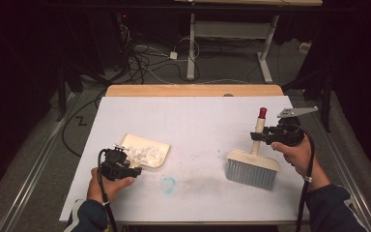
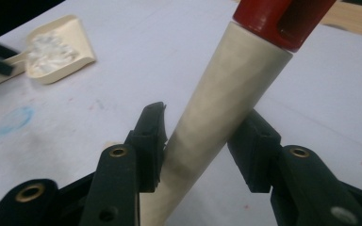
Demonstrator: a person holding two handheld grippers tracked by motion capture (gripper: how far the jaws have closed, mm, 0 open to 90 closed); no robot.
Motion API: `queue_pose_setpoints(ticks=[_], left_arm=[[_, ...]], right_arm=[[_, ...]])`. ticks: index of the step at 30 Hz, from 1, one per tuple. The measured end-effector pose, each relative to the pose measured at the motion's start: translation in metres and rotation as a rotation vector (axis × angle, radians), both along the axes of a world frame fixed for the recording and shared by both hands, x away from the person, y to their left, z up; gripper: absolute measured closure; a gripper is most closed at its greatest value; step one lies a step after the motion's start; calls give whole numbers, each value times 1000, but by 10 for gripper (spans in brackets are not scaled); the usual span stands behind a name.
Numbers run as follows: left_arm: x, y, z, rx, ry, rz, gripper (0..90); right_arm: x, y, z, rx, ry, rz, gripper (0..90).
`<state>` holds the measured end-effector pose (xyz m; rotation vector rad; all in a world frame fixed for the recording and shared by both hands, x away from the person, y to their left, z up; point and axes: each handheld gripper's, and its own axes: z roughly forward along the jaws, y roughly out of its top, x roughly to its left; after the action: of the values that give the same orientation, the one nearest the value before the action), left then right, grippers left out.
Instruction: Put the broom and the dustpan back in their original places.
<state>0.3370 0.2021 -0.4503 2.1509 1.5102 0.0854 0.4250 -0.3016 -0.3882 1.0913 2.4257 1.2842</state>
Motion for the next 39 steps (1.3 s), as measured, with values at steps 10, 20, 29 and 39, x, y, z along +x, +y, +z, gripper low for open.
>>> queue_pose_setpoints(ticks=[10,20,29,39], left_arm=[[-16,-19,4,39,-59,-118,312],[-22,-12,15,78,-337,-191,213],[-32,-14,10,141,-519,-246,193],[-41,-13,2,159,-608,-234,203]], right_arm=[[20,19,-14,-79,-35,-101,555],[28,30,-20,-105,-127,-215,472],[21,39,-12,-56,-256,-275,451],[3,48,-5,-49,-335,-240,379]])
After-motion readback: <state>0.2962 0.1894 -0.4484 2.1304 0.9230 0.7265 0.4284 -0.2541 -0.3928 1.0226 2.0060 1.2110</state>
